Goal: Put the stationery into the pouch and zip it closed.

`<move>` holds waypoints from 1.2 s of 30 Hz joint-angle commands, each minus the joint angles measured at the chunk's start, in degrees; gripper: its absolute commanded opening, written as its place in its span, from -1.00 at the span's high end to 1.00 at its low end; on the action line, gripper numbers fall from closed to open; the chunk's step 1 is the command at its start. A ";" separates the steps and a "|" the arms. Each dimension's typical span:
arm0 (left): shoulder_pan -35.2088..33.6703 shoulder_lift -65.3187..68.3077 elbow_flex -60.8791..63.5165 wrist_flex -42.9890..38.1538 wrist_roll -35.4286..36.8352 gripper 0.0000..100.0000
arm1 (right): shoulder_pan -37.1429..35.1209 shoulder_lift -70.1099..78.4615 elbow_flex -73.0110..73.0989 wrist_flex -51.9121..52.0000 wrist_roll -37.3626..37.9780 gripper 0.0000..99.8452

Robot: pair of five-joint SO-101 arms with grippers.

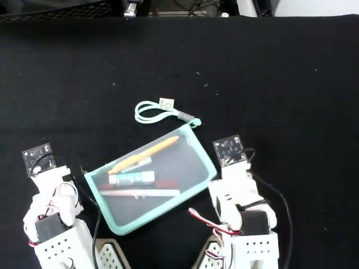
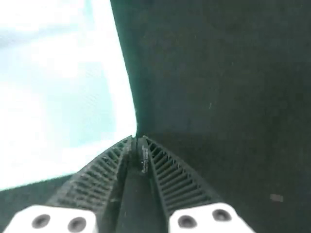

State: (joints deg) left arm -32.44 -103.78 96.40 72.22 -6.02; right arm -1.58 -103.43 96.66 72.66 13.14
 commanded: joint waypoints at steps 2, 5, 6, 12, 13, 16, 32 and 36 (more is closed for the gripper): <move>-0.48 -0.26 0.92 0.53 -0.18 0.94 | 6.07 -3.30 -0.04 1.23 -3.16 0.97; 0.04 -0.18 0.92 0.44 -0.09 0.94 | 13.54 -3.30 -0.04 1.32 -10.81 0.97; 1.01 -0.18 0.92 0.44 -0.09 0.94 | 15.21 -3.30 -0.04 1.32 -12.92 0.97; 7.69 -0.18 0.92 0.44 0.00 0.94 | 16.09 -2.95 -0.04 1.05 -12.04 0.97; 7.60 -0.18 0.92 0.44 0.00 0.94 | 16.09 -2.95 -0.04 1.05 -11.52 0.97; 6.55 -0.18 0.92 0.44 -0.09 0.94 | 16.00 -2.95 -0.04 1.05 -11.43 0.97; 6.55 -0.26 0.92 0.53 -0.18 0.94 | 16.35 -3.21 -0.04 1.23 -11.52 0.97; 6.55 -0.26 0.92 0.53 -0.18 0.94 | 16.35 -3.21 -0.04 1.23 -11.52 0.97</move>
State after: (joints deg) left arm -25.93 -103.78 96.40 72.22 -6.02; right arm 13.89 -103.43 96.66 73.80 1.19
